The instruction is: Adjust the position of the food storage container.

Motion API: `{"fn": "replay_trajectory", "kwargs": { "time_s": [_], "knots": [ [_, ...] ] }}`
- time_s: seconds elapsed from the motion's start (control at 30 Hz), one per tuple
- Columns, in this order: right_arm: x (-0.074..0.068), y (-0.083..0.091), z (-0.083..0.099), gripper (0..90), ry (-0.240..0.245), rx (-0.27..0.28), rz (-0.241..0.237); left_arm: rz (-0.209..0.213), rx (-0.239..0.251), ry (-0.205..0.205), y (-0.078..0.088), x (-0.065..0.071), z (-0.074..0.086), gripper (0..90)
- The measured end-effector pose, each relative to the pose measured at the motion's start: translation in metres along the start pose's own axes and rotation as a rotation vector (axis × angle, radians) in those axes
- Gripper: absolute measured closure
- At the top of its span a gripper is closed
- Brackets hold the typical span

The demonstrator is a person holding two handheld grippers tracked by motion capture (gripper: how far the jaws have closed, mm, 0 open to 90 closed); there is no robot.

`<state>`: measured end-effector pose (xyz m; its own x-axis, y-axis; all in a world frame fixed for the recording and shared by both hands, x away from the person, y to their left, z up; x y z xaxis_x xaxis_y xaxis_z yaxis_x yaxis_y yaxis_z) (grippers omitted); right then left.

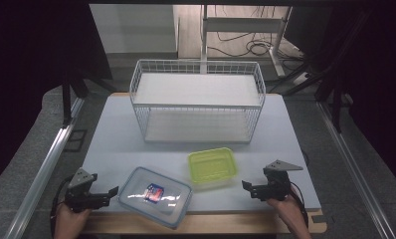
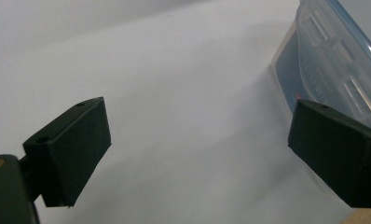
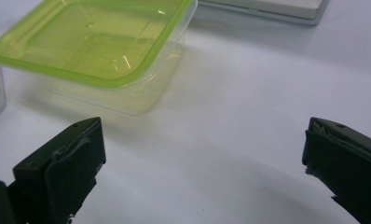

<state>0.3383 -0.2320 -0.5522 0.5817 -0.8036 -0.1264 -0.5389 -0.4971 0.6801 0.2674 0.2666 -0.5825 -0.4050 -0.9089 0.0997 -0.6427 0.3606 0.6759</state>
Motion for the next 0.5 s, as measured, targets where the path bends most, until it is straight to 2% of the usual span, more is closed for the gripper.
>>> {"fn": "replay_trajectory", "kwargs": {
  "time_s": [0.13,0.33,0.37,0.43,0.5],
  "knots": [
    [0.0012,-0.0015,-0.0003,0.0,0.012,-0.01,0.018,-0.001,-0.009,-0.008,-0.0017,0.0007,0.0012,5.8],
    [0.0008,-0.001,-0.0015,0.0,0.005,-0.012,0.013,0.003,-0.008,-0.017,-0.0023,0.0012,0.0015,5.4],
    [-0.0002,-0.0019,-0.0005,0.0,0.005,-0.038,0.01,0.002,-0.012,-0.027,-0.0028,0.0025,0.0012,5.2],
    [-0.0008,-0.0031,0.0015,0.0,0.008,-0.07,0.01,0.017,-0.02,-0.021,-0.0031,0.0042,0.0009,5.3],
    [-0.0018,-0.0035,0.002,0.0,0.009,-0.082,0.006,0.026,-0.022,-0.017,-0.0034,0.0047,0.0008,5.4]
  ]
}}
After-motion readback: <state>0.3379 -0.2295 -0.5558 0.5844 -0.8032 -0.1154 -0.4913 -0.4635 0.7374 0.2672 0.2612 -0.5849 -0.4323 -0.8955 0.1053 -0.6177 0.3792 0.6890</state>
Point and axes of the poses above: each handheld gripper's, and its own axes: y roughly backward along the jaws, z roughly out of its underside, x roughly to its right, the point moved 7 cm from there along -y, roughly forward along the jaws, and after that the axes turned 3 degrees about -x, right-handed, at the moved point
